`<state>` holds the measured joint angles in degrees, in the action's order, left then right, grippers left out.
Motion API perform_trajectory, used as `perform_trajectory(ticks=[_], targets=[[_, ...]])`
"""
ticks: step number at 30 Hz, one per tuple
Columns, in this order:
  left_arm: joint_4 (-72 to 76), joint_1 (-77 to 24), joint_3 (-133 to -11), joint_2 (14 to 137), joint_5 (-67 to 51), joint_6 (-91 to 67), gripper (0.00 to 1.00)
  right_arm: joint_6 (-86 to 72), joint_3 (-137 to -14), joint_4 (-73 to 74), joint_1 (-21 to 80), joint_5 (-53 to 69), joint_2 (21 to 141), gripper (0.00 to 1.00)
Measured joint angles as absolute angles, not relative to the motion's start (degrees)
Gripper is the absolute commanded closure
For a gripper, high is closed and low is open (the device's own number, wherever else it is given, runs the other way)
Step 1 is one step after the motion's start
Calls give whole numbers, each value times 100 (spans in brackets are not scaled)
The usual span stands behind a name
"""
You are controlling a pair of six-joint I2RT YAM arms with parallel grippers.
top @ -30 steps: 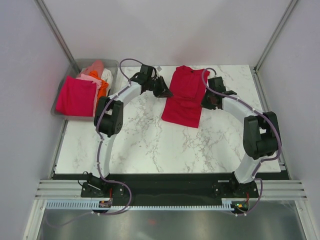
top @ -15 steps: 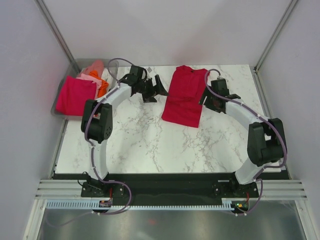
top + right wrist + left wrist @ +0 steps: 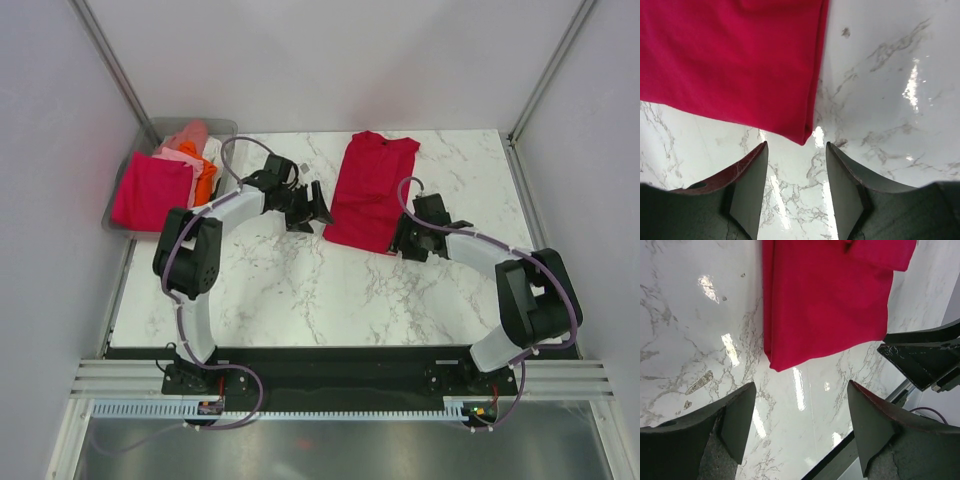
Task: Fold and stack the t-shirts
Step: Fold the tshirt
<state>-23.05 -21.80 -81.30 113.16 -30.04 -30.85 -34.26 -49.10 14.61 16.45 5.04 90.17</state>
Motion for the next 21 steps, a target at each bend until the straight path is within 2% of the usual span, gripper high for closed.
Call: perform_trajectory(ticks=[5, 11, 14, 15, 18, 21], targets=[[-2309, -2316, -8049, 11478, -3000, -3041, 23, -3516, -4720, 1295, 1708, 593, 9015, 46], [-2322, -2327, -7959, 11493, -2910, -2980, 26, -3562, -4650, 1074, 1704, 513, 9148, 55], [-2324, -2322, -7929, 11493, -2864, -2945, 26, -3573, -4670, 919, 1704, 506, 9271, 73], [-2327, -2322, -7924, 11493, -2858, -2941, 26, -3570, -4692, 873, 1704, 510, 9321, 85], [-2316, -2322, -7896, 11493, -2856, -2906, 28, -3562, -4722, 768, 1702, 517, 9417, 100], [-2307, -2322, -7797, 11493, -2849, -2886, 28, -3542, -4722, 760, 1704, 513, 9421, 100]])
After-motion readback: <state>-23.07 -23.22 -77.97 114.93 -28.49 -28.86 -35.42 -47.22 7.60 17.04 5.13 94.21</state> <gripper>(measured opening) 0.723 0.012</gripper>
